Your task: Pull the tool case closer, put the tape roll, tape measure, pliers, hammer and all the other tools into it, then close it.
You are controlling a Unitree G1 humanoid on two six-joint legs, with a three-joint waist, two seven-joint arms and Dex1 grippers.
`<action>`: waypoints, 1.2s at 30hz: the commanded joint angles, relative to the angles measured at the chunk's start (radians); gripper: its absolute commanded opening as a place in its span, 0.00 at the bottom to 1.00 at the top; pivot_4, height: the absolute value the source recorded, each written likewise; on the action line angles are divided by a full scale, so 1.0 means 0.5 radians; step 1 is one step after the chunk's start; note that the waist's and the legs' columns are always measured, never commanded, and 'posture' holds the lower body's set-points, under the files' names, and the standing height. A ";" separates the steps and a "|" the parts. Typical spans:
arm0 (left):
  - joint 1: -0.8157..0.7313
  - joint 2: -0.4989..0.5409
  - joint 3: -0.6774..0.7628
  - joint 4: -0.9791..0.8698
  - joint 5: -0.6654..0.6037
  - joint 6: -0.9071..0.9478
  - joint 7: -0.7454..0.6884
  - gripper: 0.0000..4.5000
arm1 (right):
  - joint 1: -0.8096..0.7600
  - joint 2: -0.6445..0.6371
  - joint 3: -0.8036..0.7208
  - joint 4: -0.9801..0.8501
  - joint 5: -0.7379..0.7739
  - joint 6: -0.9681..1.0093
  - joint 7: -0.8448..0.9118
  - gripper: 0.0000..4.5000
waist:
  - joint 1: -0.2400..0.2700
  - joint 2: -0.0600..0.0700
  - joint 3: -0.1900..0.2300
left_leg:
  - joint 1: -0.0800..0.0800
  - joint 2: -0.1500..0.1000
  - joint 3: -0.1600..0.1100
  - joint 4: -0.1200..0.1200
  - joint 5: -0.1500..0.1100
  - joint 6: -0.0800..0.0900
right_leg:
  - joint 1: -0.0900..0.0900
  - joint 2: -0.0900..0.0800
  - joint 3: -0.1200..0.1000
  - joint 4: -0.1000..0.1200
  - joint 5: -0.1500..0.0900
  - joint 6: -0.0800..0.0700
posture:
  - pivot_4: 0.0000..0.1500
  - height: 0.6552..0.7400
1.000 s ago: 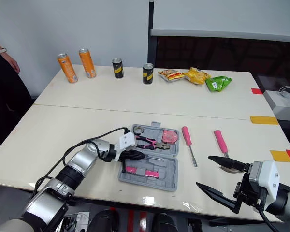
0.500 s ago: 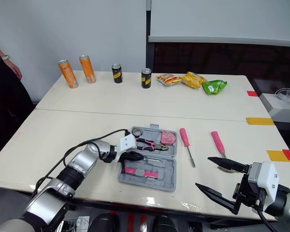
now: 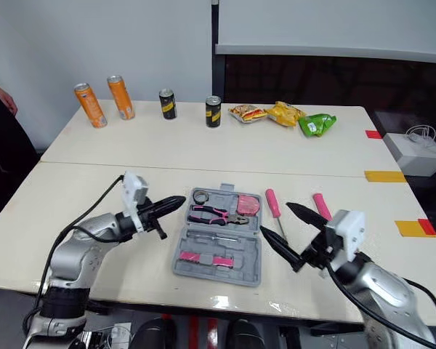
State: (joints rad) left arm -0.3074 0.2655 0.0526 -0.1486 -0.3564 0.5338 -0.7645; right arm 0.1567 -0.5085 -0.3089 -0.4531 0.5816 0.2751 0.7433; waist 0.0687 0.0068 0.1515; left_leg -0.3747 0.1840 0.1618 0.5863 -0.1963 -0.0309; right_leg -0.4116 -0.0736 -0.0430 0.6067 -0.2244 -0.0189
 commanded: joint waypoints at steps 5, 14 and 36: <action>0.407 0.168 0.191 -0.133 -0.149 -0.238 -0.134 0.40 | 0.061 -0.021 -0.060 0.228 -0.065 -0.247 0.164 1.00 | -0.001 -0.001 0.000 | 0.000 0.000 0.002 0.000 -0.001 0.000 | -0.001 0.000 0.003 -0.002 0.000 0.001 | 1.00 1.00; 1.011 0.445 0.497 -0.219 -0.278 -0.410 -0.305 0.99 | 0.677 -0.157 -0.512 0.479 -0.001 -0.513 0.569 1.00 | 0.003 -0.005 0.003 | 0.010 0.001 0.006 -0.005 -0.012 -0.012 | 0.007 0.001 0.006 -0.006 -0.004 0.004 | 1.00 1.00; 0.699 0.672 0.366 -0.295 -0.503 -0.268 -0.448 0.99 | 0.459 -0.242 -0.531 0.350 0.074 -0.063 0.176 1.00 | 0.003 -0.007 0.005 | 0.025 -0.002 0.016 -0.014 -0.006 -0.004 | 0.008 0.002 0.020 -0.004 -0.004 0.006 | 1.00 1.00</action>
State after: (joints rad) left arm 0.0697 0.5823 0.2367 -0.2583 -0.5726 0.3810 -0.9692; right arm 0.4011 -0.6081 -0.5734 -0.2282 0.6017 0.1907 0.8737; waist 0.0702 0.0031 0.1539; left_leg -0.3615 0.1830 0.1701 0.5792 -0.1992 -0.0328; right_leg -0.4074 -0.0726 -0.0328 0.6056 -0.2264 -0.0158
